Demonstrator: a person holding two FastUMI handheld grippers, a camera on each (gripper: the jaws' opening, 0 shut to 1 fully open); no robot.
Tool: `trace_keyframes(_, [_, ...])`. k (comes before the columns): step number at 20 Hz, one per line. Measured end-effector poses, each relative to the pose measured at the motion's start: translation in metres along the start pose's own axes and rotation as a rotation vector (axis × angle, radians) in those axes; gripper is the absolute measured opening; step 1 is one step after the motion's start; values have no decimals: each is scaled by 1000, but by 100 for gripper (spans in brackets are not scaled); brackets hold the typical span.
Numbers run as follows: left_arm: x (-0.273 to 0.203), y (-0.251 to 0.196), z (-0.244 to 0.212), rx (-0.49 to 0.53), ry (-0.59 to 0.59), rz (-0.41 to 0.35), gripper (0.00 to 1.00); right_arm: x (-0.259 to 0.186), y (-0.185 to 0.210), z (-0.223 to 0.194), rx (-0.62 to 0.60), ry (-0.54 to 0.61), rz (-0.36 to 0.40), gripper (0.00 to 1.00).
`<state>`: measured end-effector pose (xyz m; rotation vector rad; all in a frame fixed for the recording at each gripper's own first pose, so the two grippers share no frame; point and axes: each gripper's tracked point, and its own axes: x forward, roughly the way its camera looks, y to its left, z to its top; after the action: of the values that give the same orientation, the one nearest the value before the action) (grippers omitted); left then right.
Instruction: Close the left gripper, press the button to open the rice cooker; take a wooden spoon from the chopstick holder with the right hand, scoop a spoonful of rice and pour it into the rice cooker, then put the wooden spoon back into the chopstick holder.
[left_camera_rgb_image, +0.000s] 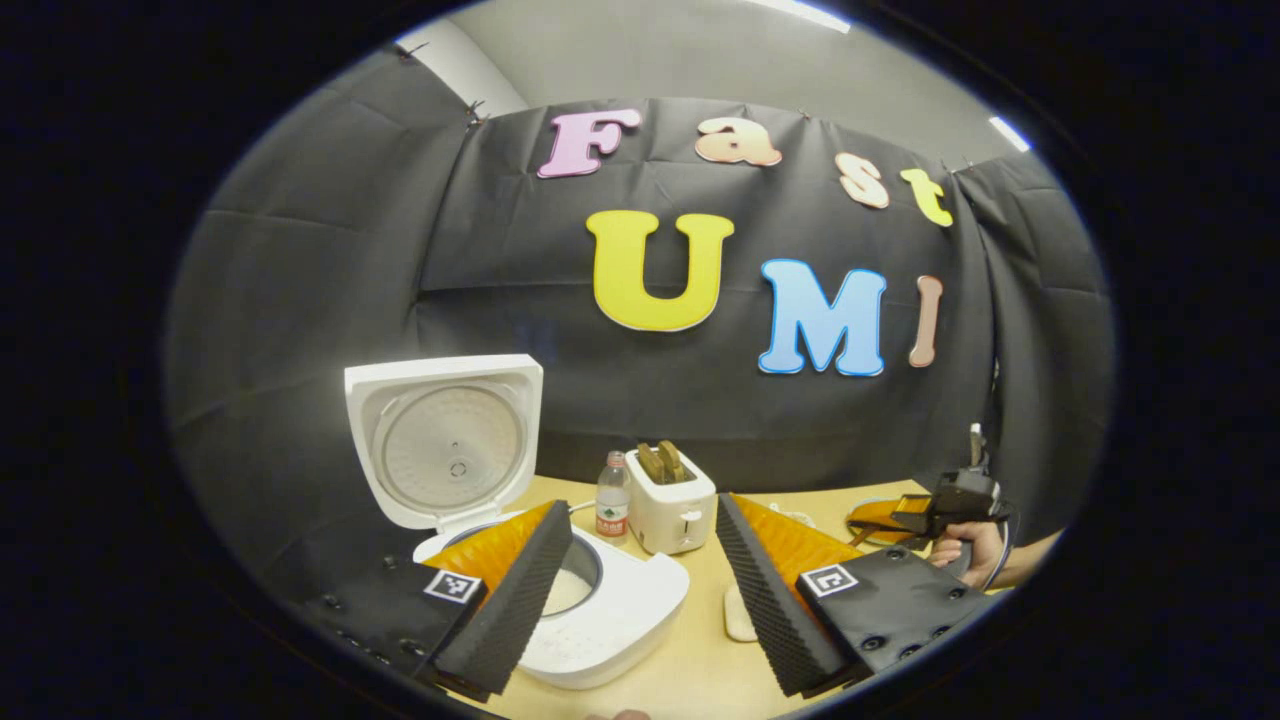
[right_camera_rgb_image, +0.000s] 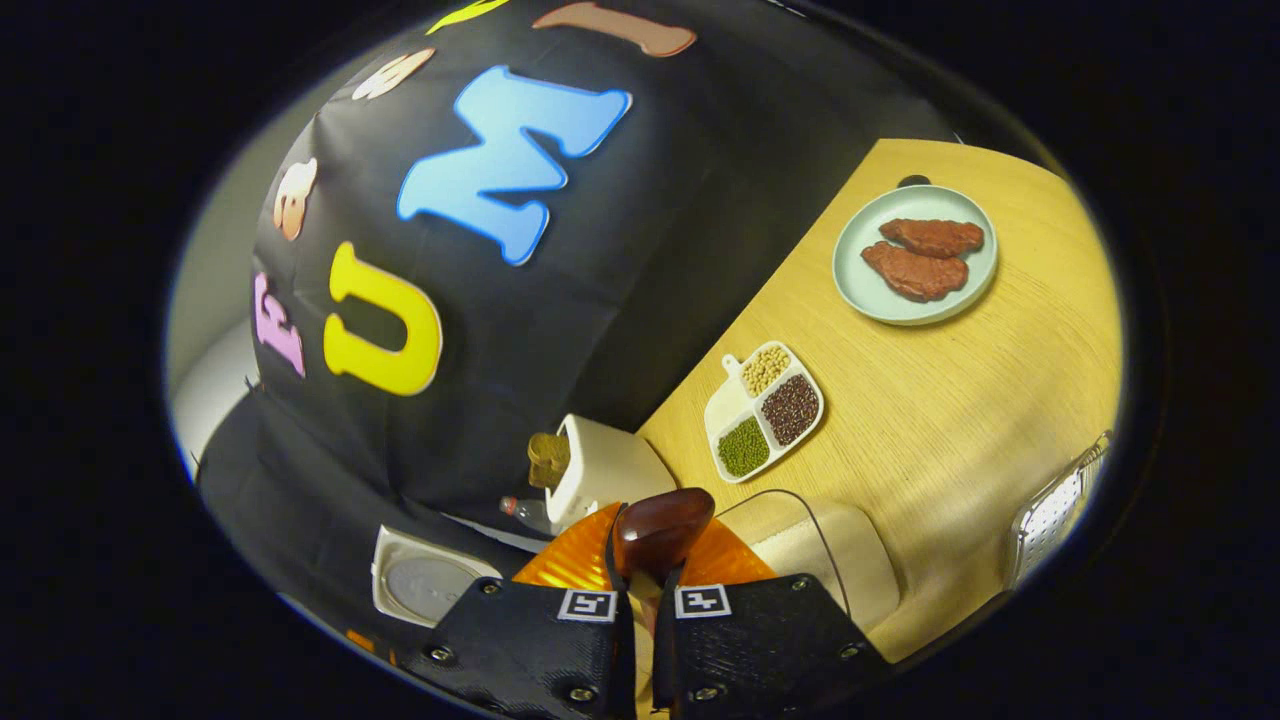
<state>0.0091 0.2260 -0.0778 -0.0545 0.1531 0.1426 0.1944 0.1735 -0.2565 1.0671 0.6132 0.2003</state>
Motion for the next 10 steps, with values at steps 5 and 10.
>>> trace_keyframes(5, [-1, -4, 3, 16, -13, -31, 100, -35, 26, 22, 194, -52, 104, 7])
trace_keyframes(10, [-6, 5, 2, 34, -21, -33, 100, -51, 70, 23, 247, -56, 184, 7])
